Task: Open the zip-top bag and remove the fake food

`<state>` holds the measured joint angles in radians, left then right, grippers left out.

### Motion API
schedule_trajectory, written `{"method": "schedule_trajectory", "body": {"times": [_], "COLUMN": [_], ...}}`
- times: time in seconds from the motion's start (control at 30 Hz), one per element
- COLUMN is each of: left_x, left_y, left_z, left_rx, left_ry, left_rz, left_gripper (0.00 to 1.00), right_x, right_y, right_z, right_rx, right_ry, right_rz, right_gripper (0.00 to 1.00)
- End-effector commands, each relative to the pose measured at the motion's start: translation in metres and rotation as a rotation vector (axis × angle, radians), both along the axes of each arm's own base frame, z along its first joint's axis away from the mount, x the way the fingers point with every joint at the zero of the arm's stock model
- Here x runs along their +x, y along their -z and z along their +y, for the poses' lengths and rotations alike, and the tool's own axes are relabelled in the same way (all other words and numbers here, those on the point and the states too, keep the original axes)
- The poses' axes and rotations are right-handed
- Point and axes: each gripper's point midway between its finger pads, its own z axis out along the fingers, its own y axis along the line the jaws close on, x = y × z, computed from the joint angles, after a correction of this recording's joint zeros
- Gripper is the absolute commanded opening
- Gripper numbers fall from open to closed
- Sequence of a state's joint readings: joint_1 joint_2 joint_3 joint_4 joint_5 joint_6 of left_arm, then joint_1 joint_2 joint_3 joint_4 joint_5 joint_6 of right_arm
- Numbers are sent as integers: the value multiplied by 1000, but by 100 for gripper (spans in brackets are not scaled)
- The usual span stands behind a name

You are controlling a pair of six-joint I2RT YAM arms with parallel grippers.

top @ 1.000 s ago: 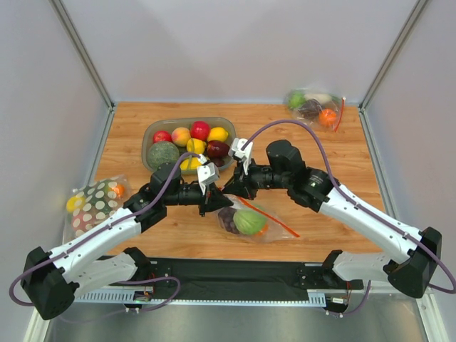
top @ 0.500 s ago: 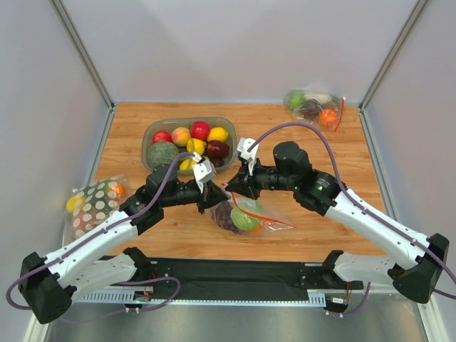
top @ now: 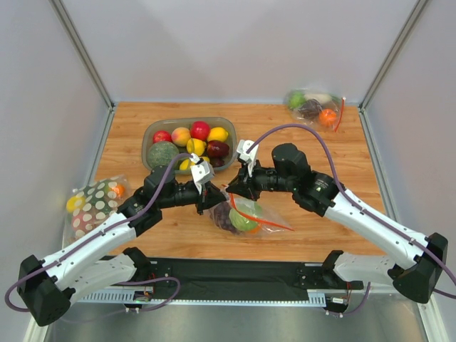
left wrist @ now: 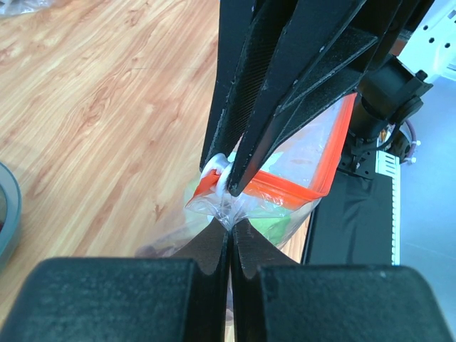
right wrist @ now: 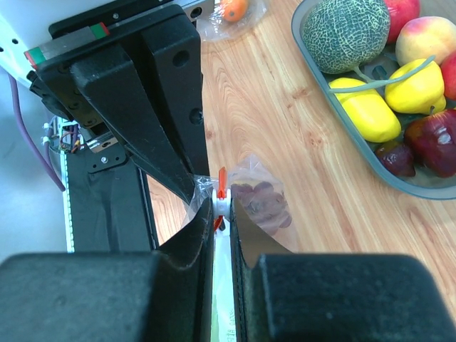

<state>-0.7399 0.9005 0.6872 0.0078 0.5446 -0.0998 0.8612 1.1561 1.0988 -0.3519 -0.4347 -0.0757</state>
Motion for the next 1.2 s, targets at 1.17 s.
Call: {"method": "schedule_trajectory", "body": {"times": [1.17], "left_x": [1], "left_y": [-37], "left_z": [-4], "left_rx": [-94], "left_ry": [49], "left_rz": [-119], "left_gripper": [13], "right_x": [-5], "right_y": [1], "right_z": [-3], "right_rx": [39], "right_ry": [28], "right_rz": [34], "right_gripper": [0]}}
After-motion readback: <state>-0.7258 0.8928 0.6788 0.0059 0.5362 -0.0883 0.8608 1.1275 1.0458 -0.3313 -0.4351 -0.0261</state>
